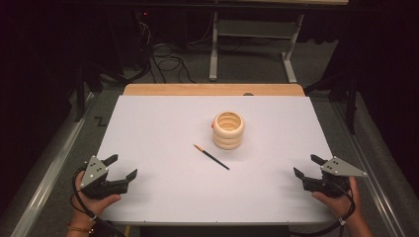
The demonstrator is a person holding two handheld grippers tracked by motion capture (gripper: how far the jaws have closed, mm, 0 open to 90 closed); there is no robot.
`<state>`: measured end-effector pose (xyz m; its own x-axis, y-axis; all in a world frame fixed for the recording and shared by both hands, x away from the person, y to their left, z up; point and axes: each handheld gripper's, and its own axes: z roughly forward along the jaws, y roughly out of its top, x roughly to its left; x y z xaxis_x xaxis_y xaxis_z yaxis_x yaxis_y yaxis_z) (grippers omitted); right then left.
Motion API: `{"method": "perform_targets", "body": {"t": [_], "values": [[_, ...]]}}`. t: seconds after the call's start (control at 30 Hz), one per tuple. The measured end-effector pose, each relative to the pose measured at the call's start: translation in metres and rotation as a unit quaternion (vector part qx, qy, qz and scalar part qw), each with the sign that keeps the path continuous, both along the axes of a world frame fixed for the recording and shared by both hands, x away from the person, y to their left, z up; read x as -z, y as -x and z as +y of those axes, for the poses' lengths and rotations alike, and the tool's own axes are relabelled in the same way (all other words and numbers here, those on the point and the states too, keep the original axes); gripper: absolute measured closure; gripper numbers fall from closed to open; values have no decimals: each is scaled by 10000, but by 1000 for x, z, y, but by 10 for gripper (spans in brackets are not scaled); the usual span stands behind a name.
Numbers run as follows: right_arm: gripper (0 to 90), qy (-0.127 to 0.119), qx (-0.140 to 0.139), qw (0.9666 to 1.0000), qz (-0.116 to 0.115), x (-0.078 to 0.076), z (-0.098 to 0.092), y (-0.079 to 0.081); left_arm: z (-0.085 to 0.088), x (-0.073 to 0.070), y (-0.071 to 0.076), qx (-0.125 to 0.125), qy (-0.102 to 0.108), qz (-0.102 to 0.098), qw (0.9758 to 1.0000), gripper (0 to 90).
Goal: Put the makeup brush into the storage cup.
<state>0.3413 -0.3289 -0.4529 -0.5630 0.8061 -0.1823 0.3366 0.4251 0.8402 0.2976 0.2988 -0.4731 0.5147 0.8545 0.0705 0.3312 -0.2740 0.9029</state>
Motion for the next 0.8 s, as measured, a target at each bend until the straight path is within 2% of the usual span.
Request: {"method": "perform_targets", "body": {"t": [0.1, 0.17, 0.23, 0.3, 0.57, 0.8], "values": [[254, -30, -37, 10000, 54, 1, -1, 0, -3, 1, 0, 31, -62, 15, 10000, 179], [255, -86, -42, 9999, 123, -1, -3, -1, -6, 2, 0, 79, -174, 49, 9998, 191], [258, -159, -60, 9997, 177, -2, -4, -2, -7, 3, 0, 151, -145, 66, 9998, 197], [262, -159, -36, 9996, 225, -4, -2, -2, -8, 4, 0, 179, -224, 86, 9996, 199], [280, 19, -261, 9987, 436, -10, 1, -7, -12, 7, -1, 327, -273, 182, 9989, 204], [300, 187, -364, 9983, 425, -15, 9, -10, -12, 7, -1, 377, -284, 204, 9987, 209]]}}
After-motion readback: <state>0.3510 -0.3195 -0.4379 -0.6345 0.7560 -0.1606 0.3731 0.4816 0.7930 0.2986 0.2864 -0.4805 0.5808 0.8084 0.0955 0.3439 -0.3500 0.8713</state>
